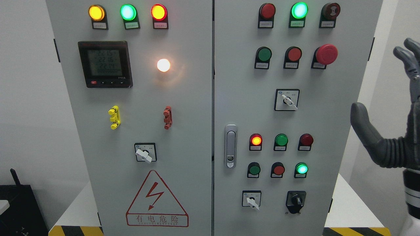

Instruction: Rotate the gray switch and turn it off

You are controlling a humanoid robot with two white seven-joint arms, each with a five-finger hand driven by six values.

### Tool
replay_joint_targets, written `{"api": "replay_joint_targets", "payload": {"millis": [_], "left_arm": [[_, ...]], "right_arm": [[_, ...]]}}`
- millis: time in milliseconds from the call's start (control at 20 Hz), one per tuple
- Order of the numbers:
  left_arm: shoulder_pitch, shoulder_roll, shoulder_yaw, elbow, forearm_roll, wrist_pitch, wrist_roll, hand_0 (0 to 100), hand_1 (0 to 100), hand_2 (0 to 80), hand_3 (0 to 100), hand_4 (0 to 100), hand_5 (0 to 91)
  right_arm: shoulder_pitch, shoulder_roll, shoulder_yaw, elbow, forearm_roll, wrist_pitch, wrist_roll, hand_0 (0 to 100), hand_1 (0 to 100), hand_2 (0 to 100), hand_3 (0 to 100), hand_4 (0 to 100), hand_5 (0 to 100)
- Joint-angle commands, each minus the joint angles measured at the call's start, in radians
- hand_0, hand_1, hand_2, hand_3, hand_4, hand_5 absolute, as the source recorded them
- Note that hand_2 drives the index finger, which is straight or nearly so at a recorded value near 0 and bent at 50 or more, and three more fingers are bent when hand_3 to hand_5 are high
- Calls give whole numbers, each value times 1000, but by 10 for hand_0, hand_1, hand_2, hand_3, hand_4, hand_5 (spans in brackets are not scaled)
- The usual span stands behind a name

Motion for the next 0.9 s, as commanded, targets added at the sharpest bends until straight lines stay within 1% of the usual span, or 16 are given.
{"api": "replay_joint_targets", "payload": {"millis": [0,100,200,300,450,750,850], "left_arm": [[0,0,32,23,-8,1,-1,120,389,0,0,0,0],[0,0,32,23,-8,1,-1,120,389,0,0,0,0],[0,0,32,23,-8,1,-1,120,389,0,0,0,0],[0,0,32,23,-8,1,-1,120,389,0,0,0,0],[0,0,32,23,-8,1,-1,120,389,0,0,0,0],[0,0,31,23,-8,1,-1,120,389,0,0,0,0],[0,0,32,23,-8,-1,1,120,389,0,0,0,0]], "right_arm": [[-28,-2,20,20,-1,29,0,425,286,0,0,0,0],[-28,-4,20,20,-1,29,2,421,287,0,0,0,0],[-30,-4,18,20,-1,31,17,418,288,0,0,0,0],[-30,-5,18,20,-1,31,20,411,291,0,0,0,0],[-30,-8,16,20,-2,31,20,405,294,0,0,0,0],[-28,-2,15,20,-4,34,19,414,291,0,0,0,0],[-27,-1,15,20,-4,54,17,421,291,0,0,0,0]]}}
